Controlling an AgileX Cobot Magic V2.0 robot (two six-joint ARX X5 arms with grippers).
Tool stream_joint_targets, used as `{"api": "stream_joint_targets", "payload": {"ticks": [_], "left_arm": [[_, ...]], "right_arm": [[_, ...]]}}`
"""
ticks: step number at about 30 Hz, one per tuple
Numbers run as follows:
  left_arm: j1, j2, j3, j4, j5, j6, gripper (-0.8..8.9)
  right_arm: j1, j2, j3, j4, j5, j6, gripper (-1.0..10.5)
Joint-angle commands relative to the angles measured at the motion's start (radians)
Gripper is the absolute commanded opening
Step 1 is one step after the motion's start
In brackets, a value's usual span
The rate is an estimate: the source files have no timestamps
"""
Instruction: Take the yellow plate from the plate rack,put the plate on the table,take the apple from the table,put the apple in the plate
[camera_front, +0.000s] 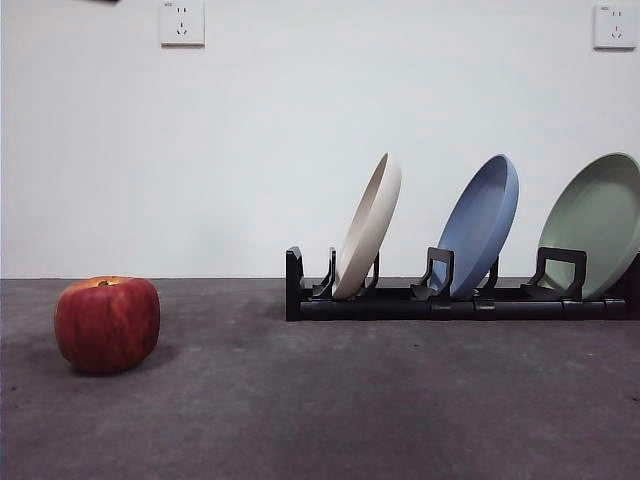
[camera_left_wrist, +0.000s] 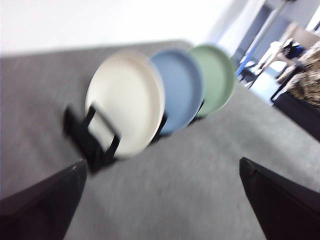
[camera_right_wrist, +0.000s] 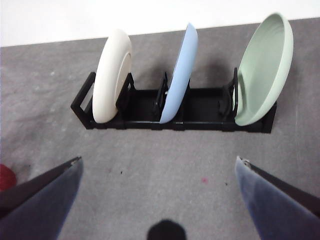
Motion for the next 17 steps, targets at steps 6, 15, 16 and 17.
{"api": "stream_joint_targets", "payload": {"ticks": [6,15,16,17], "left_arm": [[-0.151,0.26,0.212,0.045,-0.066,0.041,5.36],[-0.23,0.645,0.543,0.046,-0.093,0.051,5.36],[-0.238,0.704,0.592,0.046,-0.092,0.051,5.36],[-0.244,0.753,0.632,0.046,-0.093,0.051,5.35]], "right_arm": [[0.0,-0.002,0.006,-0.014,-0.003,0.001,5.1],[0.0,-0.002,0.006,-0.04,-0.003,0.0,5.1],[0.0,-0.002,0.006,-0.042,-0.003,0.0,5.1],[0.0,-0.002,0.006,-0.046,-0.003,0.0,5.1]]}}
